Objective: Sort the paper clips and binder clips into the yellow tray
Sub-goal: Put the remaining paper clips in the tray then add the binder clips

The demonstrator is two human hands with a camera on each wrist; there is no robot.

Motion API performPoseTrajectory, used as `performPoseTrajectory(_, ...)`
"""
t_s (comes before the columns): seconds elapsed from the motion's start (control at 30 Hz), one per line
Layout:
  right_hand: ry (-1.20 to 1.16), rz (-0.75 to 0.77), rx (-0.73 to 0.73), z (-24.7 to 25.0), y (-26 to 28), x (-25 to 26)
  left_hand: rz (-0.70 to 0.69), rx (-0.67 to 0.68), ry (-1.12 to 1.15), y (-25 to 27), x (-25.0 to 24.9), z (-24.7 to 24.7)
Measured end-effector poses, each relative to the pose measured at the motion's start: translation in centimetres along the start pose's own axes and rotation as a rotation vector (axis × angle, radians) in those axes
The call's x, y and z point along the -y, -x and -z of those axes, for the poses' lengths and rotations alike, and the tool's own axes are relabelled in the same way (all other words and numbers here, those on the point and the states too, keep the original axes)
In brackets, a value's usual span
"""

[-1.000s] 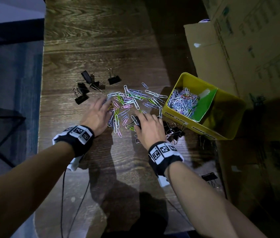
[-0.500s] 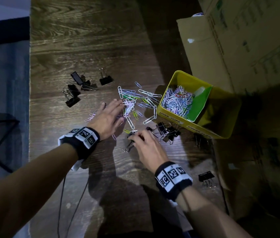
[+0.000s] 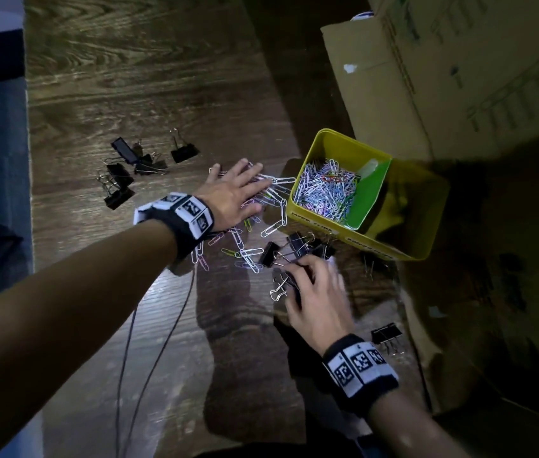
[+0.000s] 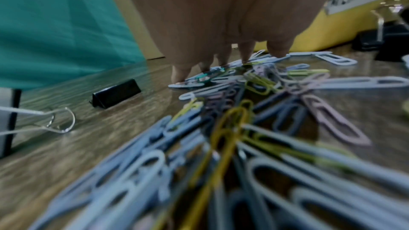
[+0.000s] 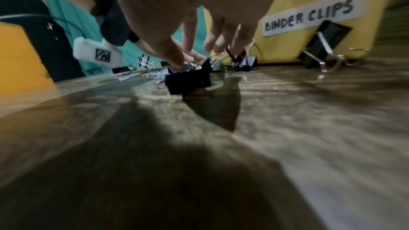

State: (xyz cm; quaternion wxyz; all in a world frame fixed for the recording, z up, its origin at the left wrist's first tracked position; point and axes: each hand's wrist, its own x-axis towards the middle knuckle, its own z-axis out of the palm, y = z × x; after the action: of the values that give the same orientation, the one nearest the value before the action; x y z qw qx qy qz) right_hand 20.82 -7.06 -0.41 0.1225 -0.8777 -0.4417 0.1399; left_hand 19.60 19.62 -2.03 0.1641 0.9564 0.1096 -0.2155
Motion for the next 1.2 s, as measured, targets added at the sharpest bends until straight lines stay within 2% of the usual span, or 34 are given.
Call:
performPoseTrajectory(0.07, 0.036, 0.061, -0.065, 0.4, -0.7, 0.7, -0.003, -0.130, 0.041, 1.4, -0.4, -0.9)
performPoseTrajectory(0.17, 0.097, 0.120, -0.024, 0.2, -2.2, 1.9, -0.001, -0.286, 0.033, 2.3, -1.4, -1.5)
performPoseTrajectory(0.23, 0.143, 0.123, 0.022, -0.1, -2.9, 2.3, -0.015, -0.250, 0.014, 1.5, -2.7, -0.8)
performPoseTrajectory(0.33, 0.176, 0.068, 0.005, -0.2, -3.1, 2.1, -0.010, -0.052, -0.052, 0.0, -4.0, -0.3)
performPoseTrajectory(0.4, 0.166, 0.033, -0.027, -0.1, -2.8, 1.7, 0.005, 0.025, -0.110, 0.2, -3.9, -0.8)
performPoseTrajectory(0.57, 0.184, -0.054, -0.035, 0.1, -1.7, -0.1, -0.071, 0.019, -0.176, 4.7, -2.8, -3.2)
performPoseTrajectory(0.67, 0.185, -0.087, -0.020, 0.2, -1.3, -0.5, -0.085, -0.005, -0.098, 6.9, -1.7, -3.8)
performPoseTrajectory(0.73, 0.179, -0.064, 0.011, 0.5, -1.2, -0.1, -0.083, -0.074, -0.025, 6.1, -1.0, -3.1)
performPoseTrajectory(0.8, 0.159, -0.004, 0.046, 0.7, -1.6, 0.8, -0.024, -0.123, 0.009, 4.1, -0.7, -2.0)
performPoseTrajectory(0.93, 0.016, 0.108, 0.082, 1.4, -3.5, 3.2, 0.114, -0.013, 0.007, 1.2, -0.9, -1.4)
performPoseTrajectory(1.03, -0.074, 0.133, 0.155, 1.8, -5.7, 4.4, 0.139, -0.009, 0.038, 2.6, -1.9, -1.7)
performPoseTrajectory(1.1, -0.080, 0.113, 0.218, 2.0, -7.3, 5.0, 0.104, -0.022, 0.049, 4.8, -2.3, -2.2)
performPoseTrajectory(1.2, 0.009, 0.093, 0.324, 1.4, -9.4, 5.2, 0.057, -0.126, 0.125, 7.7, -0.9, -2.5)
